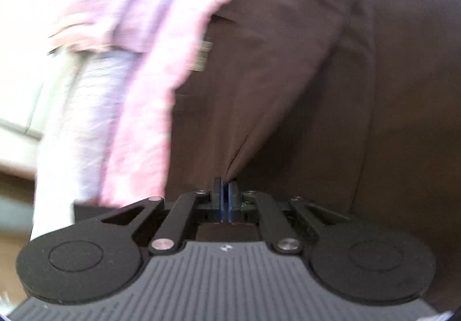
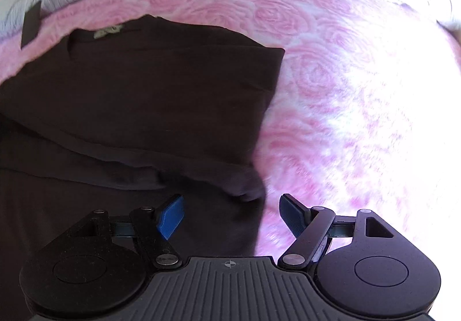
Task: Fold clothes
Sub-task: 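Release the sleeve and smooth the folded shirt with both grippers, then grasp the dark brown shirt hem with the left gripper while the right gripper grasps it too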
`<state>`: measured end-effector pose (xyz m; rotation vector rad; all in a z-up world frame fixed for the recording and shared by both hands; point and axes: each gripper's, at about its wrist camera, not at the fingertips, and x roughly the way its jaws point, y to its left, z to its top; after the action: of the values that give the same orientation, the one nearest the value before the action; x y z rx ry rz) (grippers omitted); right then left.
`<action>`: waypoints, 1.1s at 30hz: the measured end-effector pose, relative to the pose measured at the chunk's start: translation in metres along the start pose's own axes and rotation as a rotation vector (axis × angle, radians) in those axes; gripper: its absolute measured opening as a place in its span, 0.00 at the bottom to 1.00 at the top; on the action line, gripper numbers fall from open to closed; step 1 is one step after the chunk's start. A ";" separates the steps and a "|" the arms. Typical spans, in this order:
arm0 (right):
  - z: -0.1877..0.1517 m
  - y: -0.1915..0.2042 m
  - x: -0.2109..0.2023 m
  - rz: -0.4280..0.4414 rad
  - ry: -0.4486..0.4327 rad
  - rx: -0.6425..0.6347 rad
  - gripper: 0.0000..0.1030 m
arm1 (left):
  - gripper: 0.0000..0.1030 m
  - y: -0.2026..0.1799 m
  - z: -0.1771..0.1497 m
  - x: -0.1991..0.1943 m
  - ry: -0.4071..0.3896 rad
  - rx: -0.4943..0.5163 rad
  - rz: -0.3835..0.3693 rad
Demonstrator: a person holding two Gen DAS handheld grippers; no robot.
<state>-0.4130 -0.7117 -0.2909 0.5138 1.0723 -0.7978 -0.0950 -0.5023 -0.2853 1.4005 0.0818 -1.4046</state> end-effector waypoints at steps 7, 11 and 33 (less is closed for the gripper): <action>-0.002 -0.020 0.014 -0.018 -0.014 0.029 0.73 | 0.02 -0.041 -0.025 -0.001 0.119 0.032 -0.123; -0.007 -0.040 0.010 -0.069 0.005 0.115 0.74 | 0.05 -0.047 -0.032 0.005 0.163 0.038 -0.138; -0.130 0.013 -0.115 -0.056 0.107 0.302 0.74 | 0.29 -0.072 -0.091 -0.117 0.223 -0.340 -0.316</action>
<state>-0.5054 -0.5743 -0.2387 0.7915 1.0738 -0.9975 -0.1188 -0.3395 -0.2699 1.2870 0.6814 -1.4019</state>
